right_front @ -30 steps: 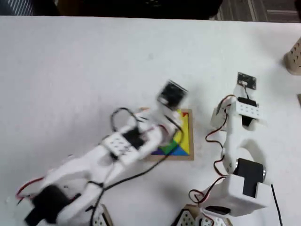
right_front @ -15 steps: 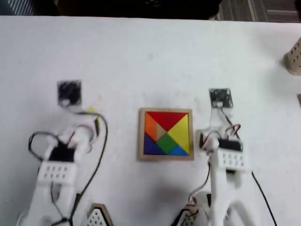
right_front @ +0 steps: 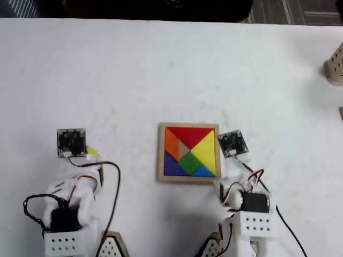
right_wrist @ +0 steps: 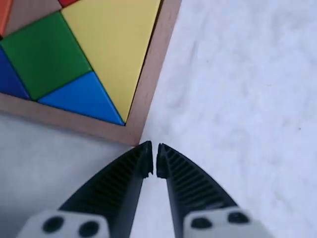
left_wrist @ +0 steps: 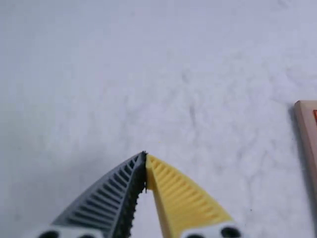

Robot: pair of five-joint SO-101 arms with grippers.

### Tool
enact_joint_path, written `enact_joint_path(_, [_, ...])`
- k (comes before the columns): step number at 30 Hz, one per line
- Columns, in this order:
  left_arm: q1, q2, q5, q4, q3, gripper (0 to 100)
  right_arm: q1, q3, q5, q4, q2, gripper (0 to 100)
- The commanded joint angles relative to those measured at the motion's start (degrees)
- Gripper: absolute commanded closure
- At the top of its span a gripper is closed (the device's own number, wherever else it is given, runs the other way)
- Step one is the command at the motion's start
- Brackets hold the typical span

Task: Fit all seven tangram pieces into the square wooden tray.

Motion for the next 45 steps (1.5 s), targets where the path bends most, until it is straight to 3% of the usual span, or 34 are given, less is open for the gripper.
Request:
enact_joint_path(1, [-2.2,-0.2,-4.0,0.9,0.4,98,-0.8,2.5,0.5,0.5,-6.2,97.8])
enact_joint_path(6, [-2.5,-1.2,-17.8,5.3,2.8,98,-0.7,7.9,0.1,1.5,-15.6,97.8])
enact_joint_path(10, [-4.7,-1.2,-24.0,6.7,2.9,98,-0.4,8.8,0.4,9.2,-23.8,98.0])
enact_joint_path(17, [-6.2,-1.2,-24.7,15.2,2.9,98,-0.6,8.7,0.4,10.9,-24.9,98.1])
enact_joint_path(45, [-6.1,-1.1,-24.6,14.9,2.9,98,-0.6,8.7,0.4,10.9,-24.9,98.1])
